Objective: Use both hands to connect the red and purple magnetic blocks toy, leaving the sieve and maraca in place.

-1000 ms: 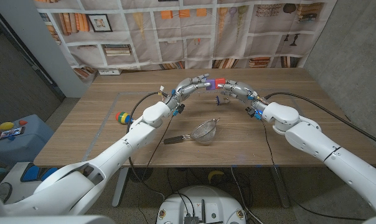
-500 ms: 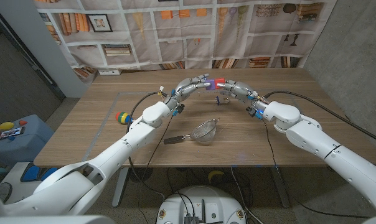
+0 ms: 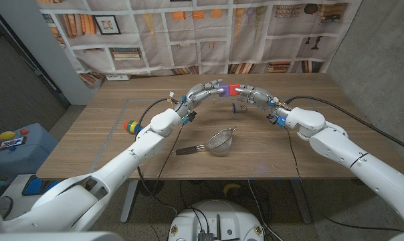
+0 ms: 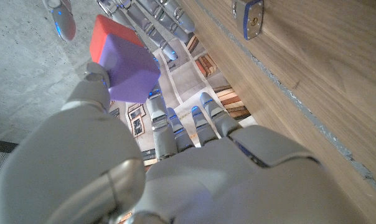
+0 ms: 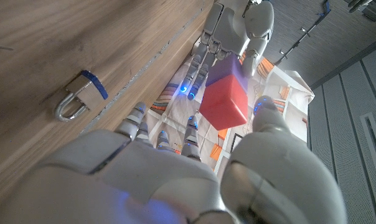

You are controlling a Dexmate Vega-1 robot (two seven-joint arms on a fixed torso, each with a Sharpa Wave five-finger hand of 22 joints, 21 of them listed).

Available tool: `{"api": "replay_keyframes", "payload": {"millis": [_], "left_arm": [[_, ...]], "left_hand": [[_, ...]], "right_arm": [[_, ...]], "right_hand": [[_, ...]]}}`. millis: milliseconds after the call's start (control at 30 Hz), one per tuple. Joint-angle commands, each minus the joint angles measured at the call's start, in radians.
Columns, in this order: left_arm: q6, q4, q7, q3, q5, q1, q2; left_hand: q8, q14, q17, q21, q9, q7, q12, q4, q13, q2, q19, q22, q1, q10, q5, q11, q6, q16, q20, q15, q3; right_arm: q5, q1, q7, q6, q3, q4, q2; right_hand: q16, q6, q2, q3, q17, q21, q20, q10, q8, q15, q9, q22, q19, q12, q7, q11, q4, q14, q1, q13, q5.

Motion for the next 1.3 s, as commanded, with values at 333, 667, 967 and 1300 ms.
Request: {"api": "replay_keyframes", "payload": {"millis": [333,667,967,1300], "left_arm": [[0.12,-0.173,0.036,-0.032,0.055,0.022,0.139],[0.19,-0.283,0.088,-0.066,0.106,0.054,0.228],[0.263,-0.353,0.106,-0.082,0.148,0.059,0.289],[0.302,-0.382,0.099,-0.084,0.193,0.034,0.325]], "left_hand": [[0.004,0.004,0.003,0.004,0.002,-0.073,0.002,0.001,0.003,0.069,0.003,0.003,0.067,0.007,0.01,0.002,0.086,0.0,0.002,-0.027,-0.005],[0.003,0.004,0.003,0.004,0.001,-0.077,0.002,0.0,0.003,0.065,0.005,0.003,0.068,0.007,0.01,0.004,0.087,0.0,0.0,-0.029,-0.007],[0.001,0.007,0.003,0.005,0.001,-0.075,0.002,0.0,0.003,0.065,0.01,0.003,0.069,0.01,0.01,0.006,0.082,0.001,0.003,-0.027,-0.008],[0.0,0.009,0.003,0.007,0.001,-0.071,0.002,0.0,0.003,0.065,0.015,0.003,0.07,0.01,0.011,0.004,0.082,0.001,0.004,-0.027,-0.009]], "right_arm": [[-0.022,-0.029,-0.051,0.051,0.036,0.028,-0.005],[-0.014,-0.046,-0.068,0.098,0.052,0.055,0.016],[-0.006,-0.062,-0.076,0.141,0.063,0.083,0.034],[0.008,-0.087,-0.092,0.162,0.08,0.092,0.04]], "right_hand": [[0.002,0.006,0.01,-0.008,0.007,0.003,-0.006,-0.038,-0.002,0.005,0.005,0.001,-0.013,0.018,0.002,0.003,0.003,-0.03,-0.016,0.003,0.001],[0.012,0.026,0.015,-0.007,0.007,0.013,-0.014,-0.012,0.001,-0.007,0.004,0.0,0.01,0.031,-0.011,-0.008,0.0,-0.011,-0.022,0.003,0.001],[0.017,0.018,0.017,-0.014,0.007,0.011,-0.041,0.016,-0.012,-0.03,0.001,-0.001,0.012,0.042,-0.026,-0.046,0.004,-0.002,-0.045,0.003,-0.001],[0.021,-0.029,0.023,-0.023,0.005,0.011,-0.068,0.041,-0.049,-0.055,-0.01,-0.002,0.018,0.049,-0.042,-0.069,0.011,0.008,-0.074,-0.002,-0.003]]}}
